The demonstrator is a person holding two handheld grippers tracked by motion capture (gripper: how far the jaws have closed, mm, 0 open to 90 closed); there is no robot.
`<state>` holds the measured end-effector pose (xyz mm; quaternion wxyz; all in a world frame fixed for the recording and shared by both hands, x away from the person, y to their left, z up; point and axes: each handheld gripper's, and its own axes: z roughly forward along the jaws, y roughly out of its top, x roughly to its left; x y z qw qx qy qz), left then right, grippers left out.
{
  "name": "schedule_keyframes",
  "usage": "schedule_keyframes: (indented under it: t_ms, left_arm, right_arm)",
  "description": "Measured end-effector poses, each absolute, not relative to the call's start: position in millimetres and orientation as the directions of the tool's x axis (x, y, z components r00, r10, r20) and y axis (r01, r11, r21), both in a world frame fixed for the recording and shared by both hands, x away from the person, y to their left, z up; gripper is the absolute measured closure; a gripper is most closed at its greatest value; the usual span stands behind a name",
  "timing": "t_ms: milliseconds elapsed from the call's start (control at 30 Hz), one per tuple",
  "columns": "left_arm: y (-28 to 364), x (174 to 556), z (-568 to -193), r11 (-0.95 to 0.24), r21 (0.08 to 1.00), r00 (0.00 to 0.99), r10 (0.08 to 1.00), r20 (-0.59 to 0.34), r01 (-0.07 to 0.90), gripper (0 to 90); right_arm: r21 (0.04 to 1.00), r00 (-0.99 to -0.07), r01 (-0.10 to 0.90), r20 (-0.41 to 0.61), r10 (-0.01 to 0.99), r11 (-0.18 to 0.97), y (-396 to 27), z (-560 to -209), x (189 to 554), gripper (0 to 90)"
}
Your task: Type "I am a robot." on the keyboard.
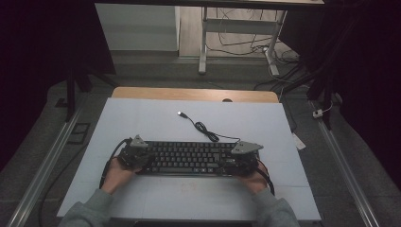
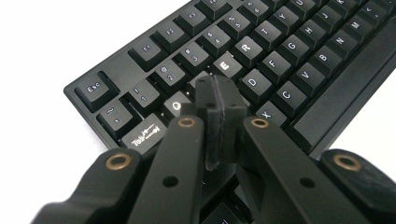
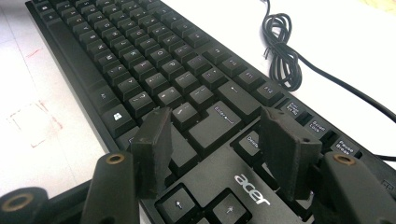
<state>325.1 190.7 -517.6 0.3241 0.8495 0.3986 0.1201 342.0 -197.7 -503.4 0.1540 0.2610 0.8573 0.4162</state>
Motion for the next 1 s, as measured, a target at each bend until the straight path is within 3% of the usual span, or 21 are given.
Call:
schedule_keyframes:
  t_ms: [567, 1000]
  left_arm:
    - [191.2, 325.2, -519.6, -0.466, 0.647, 0.649, 0.758, -0.06, 0.604, 88.8]
    - [205.3, 318.1, -499.4, -0.358, 0.742, 0.626, 0.773, -0.105, 0.567, 88.4]
  right_arm:
    - [0.793, -0.818, 0.317, -0.048, 0.573, 0.52, -197.2, -503.5, 341.8, 44.6]
    - [0.796, -0.817, 0.313, -0.052, 0.575, 0.517, -198.2, -502.4, 341.7, 44.5]
